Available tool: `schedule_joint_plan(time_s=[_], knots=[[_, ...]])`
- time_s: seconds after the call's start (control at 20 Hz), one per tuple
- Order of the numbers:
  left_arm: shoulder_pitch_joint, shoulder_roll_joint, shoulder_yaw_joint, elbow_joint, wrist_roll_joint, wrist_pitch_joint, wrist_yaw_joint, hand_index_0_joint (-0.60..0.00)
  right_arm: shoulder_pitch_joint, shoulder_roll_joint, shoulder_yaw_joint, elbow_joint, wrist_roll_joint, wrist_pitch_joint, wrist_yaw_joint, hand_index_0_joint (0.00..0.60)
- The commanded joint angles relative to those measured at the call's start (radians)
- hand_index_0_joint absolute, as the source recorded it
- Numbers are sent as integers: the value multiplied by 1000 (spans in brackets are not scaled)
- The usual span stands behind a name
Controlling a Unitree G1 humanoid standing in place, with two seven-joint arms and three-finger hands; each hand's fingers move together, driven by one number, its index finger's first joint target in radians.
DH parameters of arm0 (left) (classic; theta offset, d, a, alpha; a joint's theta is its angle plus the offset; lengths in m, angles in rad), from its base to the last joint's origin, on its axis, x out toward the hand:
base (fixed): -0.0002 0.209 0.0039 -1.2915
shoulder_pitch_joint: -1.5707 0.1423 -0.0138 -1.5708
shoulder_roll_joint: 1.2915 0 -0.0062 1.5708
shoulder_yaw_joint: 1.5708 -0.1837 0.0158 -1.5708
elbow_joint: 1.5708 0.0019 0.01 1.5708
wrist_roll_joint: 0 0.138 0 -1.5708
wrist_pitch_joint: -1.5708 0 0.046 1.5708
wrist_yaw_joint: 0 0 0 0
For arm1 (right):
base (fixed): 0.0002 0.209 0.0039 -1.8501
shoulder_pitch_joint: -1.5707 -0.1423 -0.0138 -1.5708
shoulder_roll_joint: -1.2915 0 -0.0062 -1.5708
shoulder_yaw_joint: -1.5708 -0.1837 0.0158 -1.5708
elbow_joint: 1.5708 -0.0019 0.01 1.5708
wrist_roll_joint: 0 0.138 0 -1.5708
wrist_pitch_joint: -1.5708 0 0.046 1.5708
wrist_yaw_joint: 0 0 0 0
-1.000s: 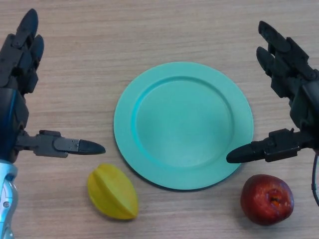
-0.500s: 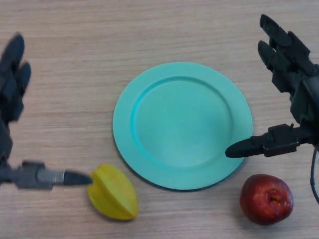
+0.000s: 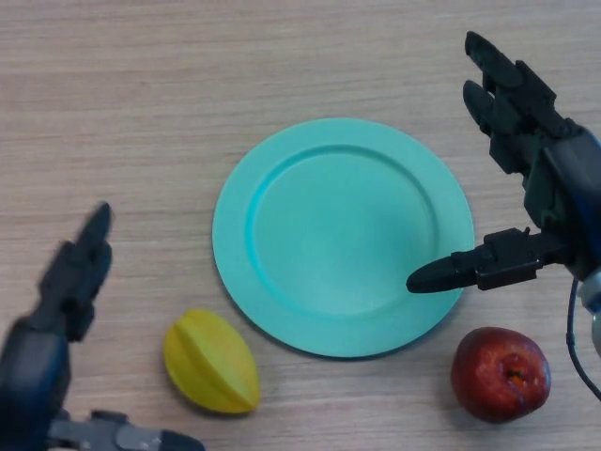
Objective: Pick up the yellow starfruit and place it on the plate
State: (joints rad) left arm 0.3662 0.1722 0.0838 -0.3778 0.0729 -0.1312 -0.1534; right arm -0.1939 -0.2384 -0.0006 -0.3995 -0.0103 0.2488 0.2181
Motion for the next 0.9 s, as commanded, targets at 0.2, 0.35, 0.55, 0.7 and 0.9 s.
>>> schedule_joint_plan(time_s=[0.2,0.35,0.55,0.7,0.9], knots=[[-19,18,-94,97,148,-276,224,0,-31,-9,-27,-51,23,-163,-38,0],[-52,19,-132,185,201,-313,301,0,-30,-8,-27,-54,34,-153,-36,0],[-93,25,-166,246,213,-292,345,0,-25,-8,-28,-58,42,-146,-34,0],[-110,24,-198,271,191,-267,342,0,-24,-9,-29,-65,47,-136,-26,0],[-127,21,-215,293,146,-244,340,0,-30,-10,-29,-70,61,-131,-30,0]])
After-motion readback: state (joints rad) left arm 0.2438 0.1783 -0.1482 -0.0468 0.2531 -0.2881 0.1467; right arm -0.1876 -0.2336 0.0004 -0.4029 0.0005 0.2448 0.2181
